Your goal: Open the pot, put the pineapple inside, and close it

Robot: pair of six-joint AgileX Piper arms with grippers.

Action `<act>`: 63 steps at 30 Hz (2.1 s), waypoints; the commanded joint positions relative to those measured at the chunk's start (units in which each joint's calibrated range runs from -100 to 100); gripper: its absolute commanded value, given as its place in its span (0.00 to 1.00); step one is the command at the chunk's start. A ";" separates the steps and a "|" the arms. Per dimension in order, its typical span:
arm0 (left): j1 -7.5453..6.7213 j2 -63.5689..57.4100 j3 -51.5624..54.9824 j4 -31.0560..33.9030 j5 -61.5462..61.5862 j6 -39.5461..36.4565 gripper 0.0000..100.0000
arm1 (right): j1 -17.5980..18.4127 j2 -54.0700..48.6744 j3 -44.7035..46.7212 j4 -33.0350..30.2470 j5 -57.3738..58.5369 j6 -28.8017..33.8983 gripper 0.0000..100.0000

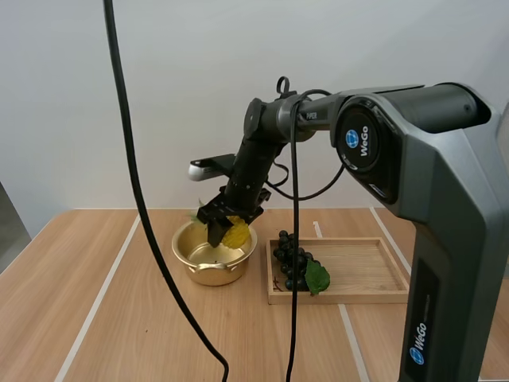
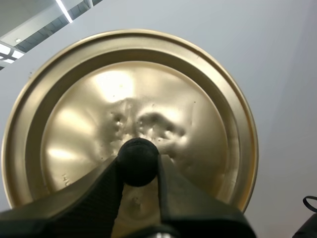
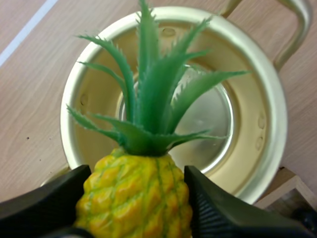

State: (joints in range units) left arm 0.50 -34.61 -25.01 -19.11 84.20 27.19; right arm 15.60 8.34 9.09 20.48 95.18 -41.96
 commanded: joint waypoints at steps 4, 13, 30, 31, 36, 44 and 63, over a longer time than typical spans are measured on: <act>-0.07 -0.31 -0.63 0.43 0.00 -0.72 0.00 | 0.95 -0.21 2.42 0.30 -4.77 -1.34 0.00; -0.07 -0.31 -0.63 0.43 0.79 -0.97 0.00 | 0.95 3.95 2.42 0.30 -5.16 -1.34 0.00; -0.07 -0.31 -0.63 0.43 1.53 -0.94 0.00 | 0.95 5.89 2.42 0.30 -18.78 0.27 0.05; -0.07 -0.31 -0.63 0.43 1.53 -0.94 0.00 | 0.95 6.06 2.42 0.30 -19.37 0.27 0.08; -0.07 -0.31 -0.63 0.43 2.34 -0.94 0.00 | 0.95 7.73 2.42 -0.64 -20.62 0.16 0.18; -0.07 -0.31 -0.63 0.43 3.13 -0.94 0.00 | 0.95 11.52 2.42 -2.32 -21.11 0.38 0.18; -0.07 -0.31 -0.63 0.43 3.13 -0.94 0.00 | 0.95 11.51 2.42 -7.86 -21.16 1.69 1.00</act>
State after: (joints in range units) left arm 0.50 -34.61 -25.01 -18.97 88.02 26.81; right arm 17.24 19.66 11.32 17.57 74.23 -40.75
